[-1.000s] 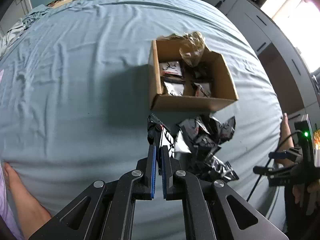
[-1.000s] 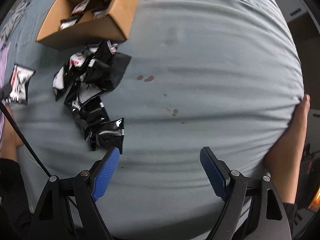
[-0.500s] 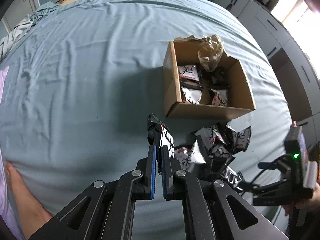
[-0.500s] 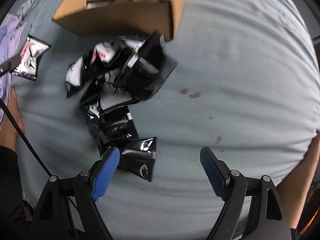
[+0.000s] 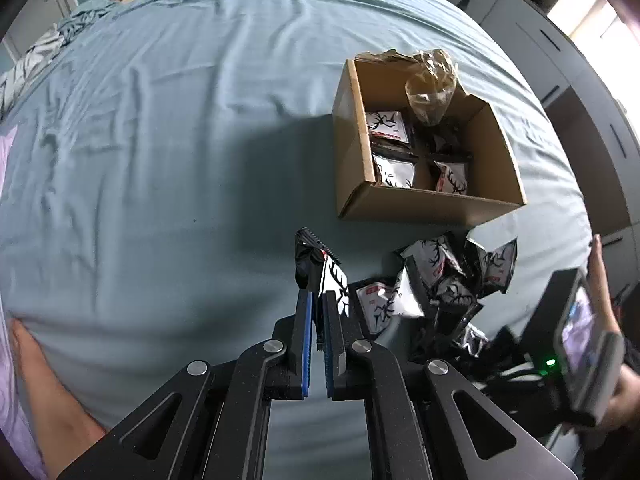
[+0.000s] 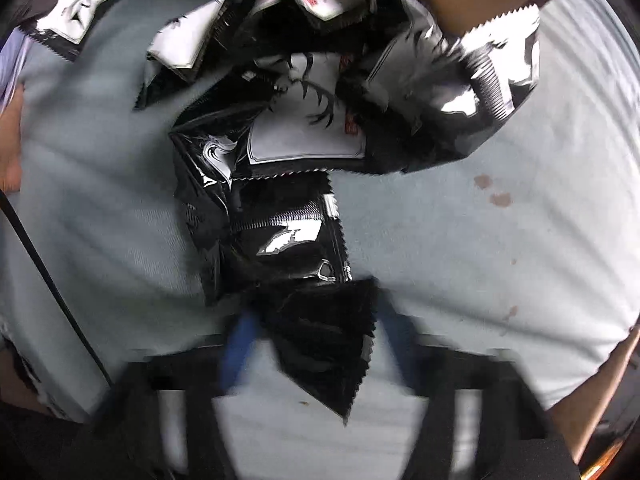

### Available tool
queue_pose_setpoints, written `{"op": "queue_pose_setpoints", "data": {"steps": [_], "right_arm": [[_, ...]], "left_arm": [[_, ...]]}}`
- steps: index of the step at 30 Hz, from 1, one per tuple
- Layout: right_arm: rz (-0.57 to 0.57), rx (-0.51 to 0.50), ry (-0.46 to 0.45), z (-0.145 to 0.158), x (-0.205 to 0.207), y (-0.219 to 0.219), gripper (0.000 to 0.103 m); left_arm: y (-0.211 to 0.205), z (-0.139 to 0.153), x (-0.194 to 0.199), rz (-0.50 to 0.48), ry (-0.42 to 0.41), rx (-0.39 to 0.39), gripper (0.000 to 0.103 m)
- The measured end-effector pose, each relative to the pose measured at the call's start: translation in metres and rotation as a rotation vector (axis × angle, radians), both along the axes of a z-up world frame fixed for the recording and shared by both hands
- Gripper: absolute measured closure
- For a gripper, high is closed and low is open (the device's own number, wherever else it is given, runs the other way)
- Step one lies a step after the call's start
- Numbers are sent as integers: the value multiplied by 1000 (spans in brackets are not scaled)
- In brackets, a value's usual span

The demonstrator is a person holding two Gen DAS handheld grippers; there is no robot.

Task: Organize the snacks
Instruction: 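Grasp a black packet with the right tool from the pile, then drop the black packet into the box and open the right tool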

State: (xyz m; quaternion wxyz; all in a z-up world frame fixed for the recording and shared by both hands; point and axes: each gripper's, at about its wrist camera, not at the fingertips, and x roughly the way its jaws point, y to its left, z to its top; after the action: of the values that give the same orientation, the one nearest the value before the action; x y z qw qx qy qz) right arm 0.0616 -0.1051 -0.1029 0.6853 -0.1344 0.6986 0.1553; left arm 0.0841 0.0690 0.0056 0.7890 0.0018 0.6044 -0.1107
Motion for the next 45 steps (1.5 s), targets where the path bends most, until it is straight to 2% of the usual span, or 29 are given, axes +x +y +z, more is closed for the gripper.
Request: {"op": "queue_pose_setpoints", "data": {"steps": [8,16,22,28,32,36,37,38,39,40,41,43,45], "right_arm": [[-42,55,-48,23,-16,-43,76],[-233,171,-147,65,-15,-103,76],[-360,271,-206,97,-13,-132,76],[-434,374,-205,102,-15,-148,76],[-445,392,-191,109,-11,-163,76],[-457,373,-181,102,-9,-165,76],[-462,371,-179,101,-9,-166,76],[-465,368,-180,102,-8,-165,76],[-467,367,-183,102,-7,-164,76],[-472,375,-188,104,-5,-164,76],[-476,385,-193,105,-4,-162,76],[-486,405,-208,109,1,-158,76],[-487,409,-214,112,8,-150,76]], "left_arm": [[-4,6,-3,-16,-23,26,99],[-13,11,-2,-20,-62,72,99],[-37,22,1,-64,-135,96,99],[-64,46,22,-51,-264,74,99],[-85,49,46,-33,-310,42,99],[-109,52,60,-76,-360,18,95],[-110,54,59,-76,-378,-2,90],[-110,56,58,-77,-386,-24,65],[-109,57,57,-79,-389,-33,25],[-108,57,55,-74,-401,-20,10],[-105,60,49,-65,-439,6,4],[-101,64,38,-84,-490,51,4],[-97,58,31,-135,-474,124,4]]}}
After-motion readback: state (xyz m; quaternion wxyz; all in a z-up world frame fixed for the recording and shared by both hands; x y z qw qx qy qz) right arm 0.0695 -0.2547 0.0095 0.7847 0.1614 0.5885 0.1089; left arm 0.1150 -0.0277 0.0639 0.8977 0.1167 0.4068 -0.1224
